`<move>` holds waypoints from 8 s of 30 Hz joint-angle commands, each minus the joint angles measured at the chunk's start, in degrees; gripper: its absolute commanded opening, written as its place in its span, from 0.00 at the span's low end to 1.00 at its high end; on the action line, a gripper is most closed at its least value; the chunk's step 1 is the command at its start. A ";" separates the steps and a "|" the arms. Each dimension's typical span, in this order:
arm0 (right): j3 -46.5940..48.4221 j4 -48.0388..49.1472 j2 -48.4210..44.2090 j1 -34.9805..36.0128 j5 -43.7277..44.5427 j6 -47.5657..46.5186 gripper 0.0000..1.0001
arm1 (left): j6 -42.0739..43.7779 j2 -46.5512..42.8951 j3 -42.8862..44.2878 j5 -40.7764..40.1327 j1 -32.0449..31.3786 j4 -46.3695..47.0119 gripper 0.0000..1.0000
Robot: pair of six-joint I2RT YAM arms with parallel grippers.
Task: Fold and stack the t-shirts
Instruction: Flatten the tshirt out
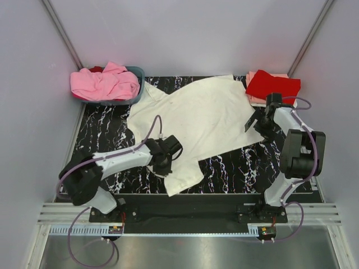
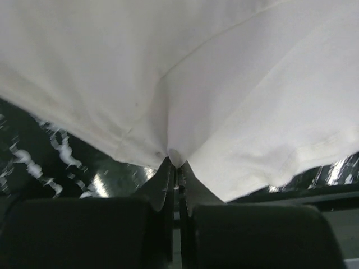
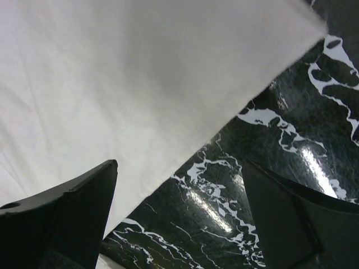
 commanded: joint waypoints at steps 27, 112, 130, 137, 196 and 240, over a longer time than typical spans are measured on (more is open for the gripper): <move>-42.54 36.90 -44.63 20.84 -8.14 17.37 0.88 | 9.81 -13.68 20.93 -6.55 24.14 -6.68 0.80; -46.64 56.74 -32.11 20.02 -16.65 17.47 0.93 | 14.85 51.85 81.35 20.22 32.96 19.86 0.99; -47.25 53.84 -35.18 19.75 -14.72 18.26 0.93 | 13.55 -9.64 18.69 2.54 20.43 -6.59 0.85; -46.90 52.35 -35.18 19.75 -14.37 18.44 0.94 | -0.69 -35.95 -2.32 2.61 8.19 -15.83 0.86; -46.64 51.64 -34.83 19.75 -15.07 18.53 0.96 | -22.51 -42.30 -30.82 -4.07 -7.20 -6.60 0.04; -39.87 9.19 -50.74 19.75 5.15 23.97 1.00 | -29.89 -37.57 -21.60 -3.09 -15.72 -19.62 0.67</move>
